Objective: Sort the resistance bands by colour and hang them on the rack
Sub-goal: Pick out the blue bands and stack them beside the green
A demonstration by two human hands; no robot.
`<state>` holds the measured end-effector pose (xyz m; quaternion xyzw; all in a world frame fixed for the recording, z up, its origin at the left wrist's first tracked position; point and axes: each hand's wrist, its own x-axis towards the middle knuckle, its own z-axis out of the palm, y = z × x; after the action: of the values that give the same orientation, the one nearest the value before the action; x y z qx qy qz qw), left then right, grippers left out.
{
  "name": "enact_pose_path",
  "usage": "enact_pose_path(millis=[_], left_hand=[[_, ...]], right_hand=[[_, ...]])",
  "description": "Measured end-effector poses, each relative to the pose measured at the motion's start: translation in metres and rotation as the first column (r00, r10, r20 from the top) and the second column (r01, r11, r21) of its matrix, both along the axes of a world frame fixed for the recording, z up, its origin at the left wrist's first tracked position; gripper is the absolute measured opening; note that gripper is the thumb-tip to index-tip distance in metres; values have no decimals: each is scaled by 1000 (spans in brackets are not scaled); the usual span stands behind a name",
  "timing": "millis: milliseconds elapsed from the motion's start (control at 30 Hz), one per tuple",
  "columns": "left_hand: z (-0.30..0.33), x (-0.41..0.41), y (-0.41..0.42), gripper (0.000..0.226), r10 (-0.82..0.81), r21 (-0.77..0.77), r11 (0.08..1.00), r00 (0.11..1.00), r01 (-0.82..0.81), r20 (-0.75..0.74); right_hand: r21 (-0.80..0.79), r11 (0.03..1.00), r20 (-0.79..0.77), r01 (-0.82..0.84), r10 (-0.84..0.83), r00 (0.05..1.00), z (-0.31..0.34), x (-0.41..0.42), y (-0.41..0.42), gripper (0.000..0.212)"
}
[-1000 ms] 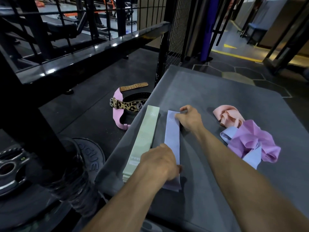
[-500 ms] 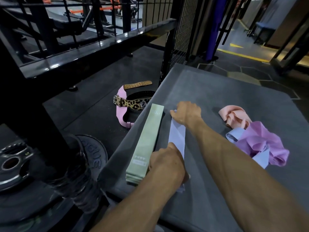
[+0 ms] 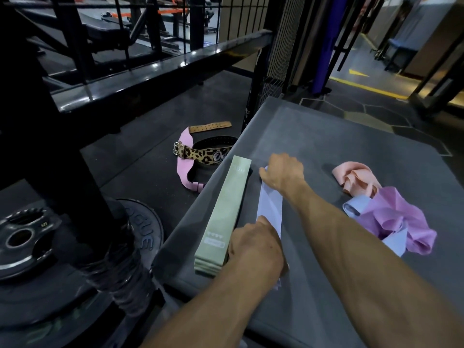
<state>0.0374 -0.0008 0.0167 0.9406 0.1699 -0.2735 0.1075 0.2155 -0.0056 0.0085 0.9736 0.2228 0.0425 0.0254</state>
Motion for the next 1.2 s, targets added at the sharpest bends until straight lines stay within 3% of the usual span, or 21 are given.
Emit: enact_pose_path(millis=[167, 300, 433, 533, 767, 1067, 1200], left_hand=[[-2, -2, 1, 50, -6, 30, 1000, 999, 7, -32], [-2, -3, 1, 45, -19, 17, 1000, 1000, 19, -22], [-1, -7, 3, 70, 18, -1, 1000, 998, -18, 58], [5, -15, 4, 77, 11, 6, 1000, 991, -12, 136], [14, -20, 1, 47, -18, 9, 1000, 987, 17, 157], [12, -24, 0, 60, -28, 40, 999, 985, 22, 168], [20, -25, 5, 68, -7, -34, 999, 983, 13, 185]], right_hand=[[-102, 995, 46, -16, 20, 999, -3, -3, 5, 30], [-110, 994, 45, -24, 29, 999, -1, -1, 7, 22], [-110, 993, 47, -40, 46, 998, 1, -1, 3, 26], [-74, 997, 25, -31, 33, 999, 1, 1, -1, 28], [-35, 999, 32, -26, 27, 999, 3, 0, -4, 27], [-48, 999, 42, -17, 19, 999, 3, -1, -3, 24], [-8, 1000, 21, -6, 6, 1000, 1, 0, -4, 34]])
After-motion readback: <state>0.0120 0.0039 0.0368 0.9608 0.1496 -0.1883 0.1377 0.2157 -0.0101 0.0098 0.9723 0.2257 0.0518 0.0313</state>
